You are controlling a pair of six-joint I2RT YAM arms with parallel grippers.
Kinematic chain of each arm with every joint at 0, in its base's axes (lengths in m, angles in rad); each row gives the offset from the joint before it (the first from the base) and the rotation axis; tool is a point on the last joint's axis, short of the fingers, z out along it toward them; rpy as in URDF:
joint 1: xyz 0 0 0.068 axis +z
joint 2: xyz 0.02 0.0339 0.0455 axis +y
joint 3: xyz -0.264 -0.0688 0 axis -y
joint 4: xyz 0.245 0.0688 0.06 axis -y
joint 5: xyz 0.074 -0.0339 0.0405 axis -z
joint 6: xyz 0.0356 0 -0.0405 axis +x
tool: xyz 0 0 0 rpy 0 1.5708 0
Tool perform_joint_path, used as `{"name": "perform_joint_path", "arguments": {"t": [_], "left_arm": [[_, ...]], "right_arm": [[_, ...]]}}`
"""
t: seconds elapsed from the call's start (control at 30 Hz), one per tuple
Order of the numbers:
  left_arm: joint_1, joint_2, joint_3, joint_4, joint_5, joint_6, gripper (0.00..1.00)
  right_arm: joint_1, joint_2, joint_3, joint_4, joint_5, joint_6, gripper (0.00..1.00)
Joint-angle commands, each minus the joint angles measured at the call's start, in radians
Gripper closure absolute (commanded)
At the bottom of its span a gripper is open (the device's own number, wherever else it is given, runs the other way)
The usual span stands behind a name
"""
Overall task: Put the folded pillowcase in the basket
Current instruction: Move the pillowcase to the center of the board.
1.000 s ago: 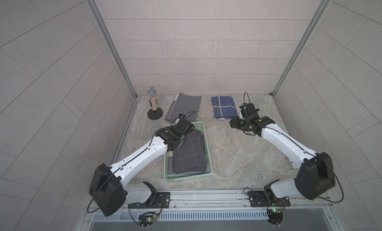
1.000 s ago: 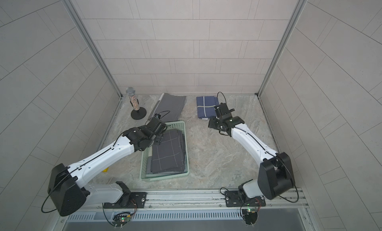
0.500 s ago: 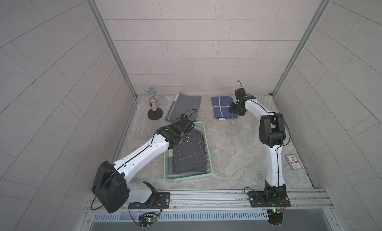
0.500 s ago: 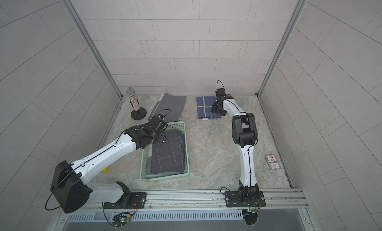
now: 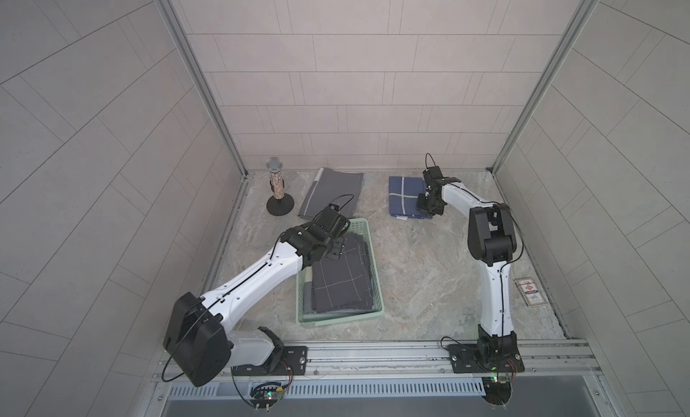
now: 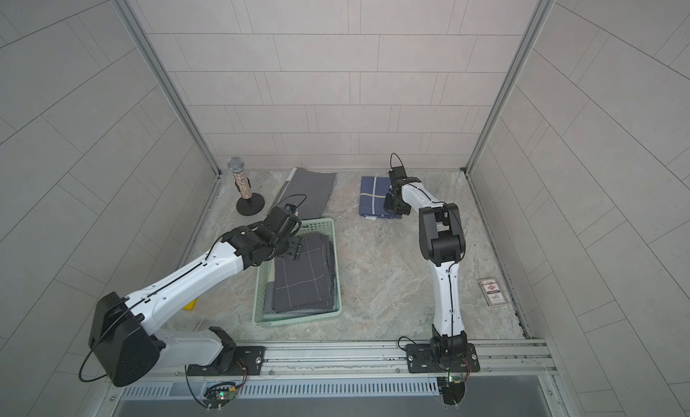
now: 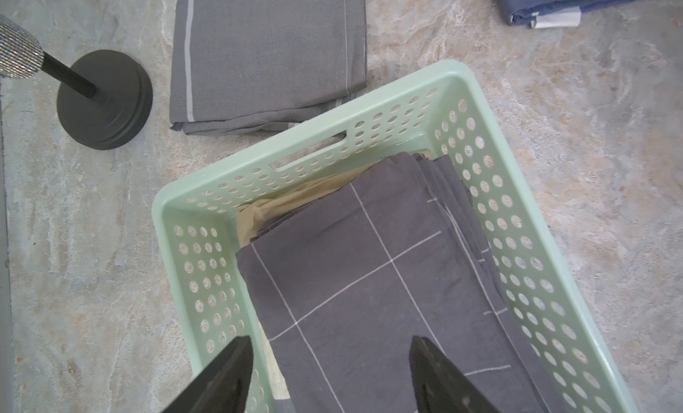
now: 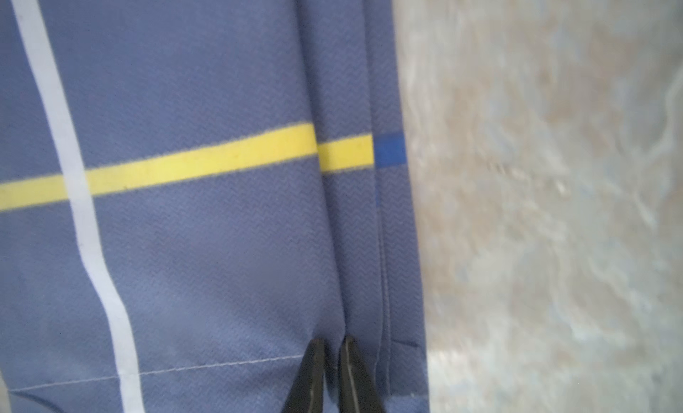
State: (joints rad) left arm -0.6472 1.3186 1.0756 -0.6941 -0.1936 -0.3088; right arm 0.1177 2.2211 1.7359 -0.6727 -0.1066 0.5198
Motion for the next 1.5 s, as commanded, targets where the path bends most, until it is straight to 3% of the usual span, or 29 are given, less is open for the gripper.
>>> {"name": "perform_joint_path", "arguments": {"t": [0.0,0.2,0.3,0.5,0.6,0.67,0.93,1.23,1.47], "left_arm": [[-0.037,0.012,0.053,-0.004,0.032,-0.038,0.26],[-0.150,0.073,0.166,-0.007,0.020,-0.058,0.26],[-0.211,0.115,0.219,-0.009,0.010,-0.066,0.26],[-0.336,0.245,0.334,-0.018,0.005,-0.069,0.26],[-0.355,0.338,0.403,0.002,0.063,-0.070,0.26],[-0.355,0.418,0.467,0.013,0.107,-0.063,0.25],[-0.309,0.795,0.844,-0.046,0.203,-0.071,0.23],[-0.187,1.122,1.213,-0.155,0.349,-0.092,0.24],[-0.177,1.310,1.427,-0.282,0.421,-0.057,0.30]], "right_arm": [[0.003,-0.142,-0.242,-0.049,0.018,-0.012,0.85],[0.014,-0.453,-0.716,0.024,-0.015,-0.012,0.82],[0.058,-0.598,-0.878,0.015,-0.027,0.002,0.81],[0.152,-0.894,-1.059,-0.064,-0.045,0.089,0.71],[0.154,-1.039,-1.072,-0.145,0.001,0.112,0.66],[0.156,-1.113,-1.080,-0.148,-0.006,0.154,0.57],[0.155,-1.193,-1.096,-0.006,-0.049,0.356,0.50],[0.145,-1.187,-1.095,0.006,0.054,0.309,0.41],[0.089,-1.168,-1.106,0.036,0.049,0.275,0.40]]}}
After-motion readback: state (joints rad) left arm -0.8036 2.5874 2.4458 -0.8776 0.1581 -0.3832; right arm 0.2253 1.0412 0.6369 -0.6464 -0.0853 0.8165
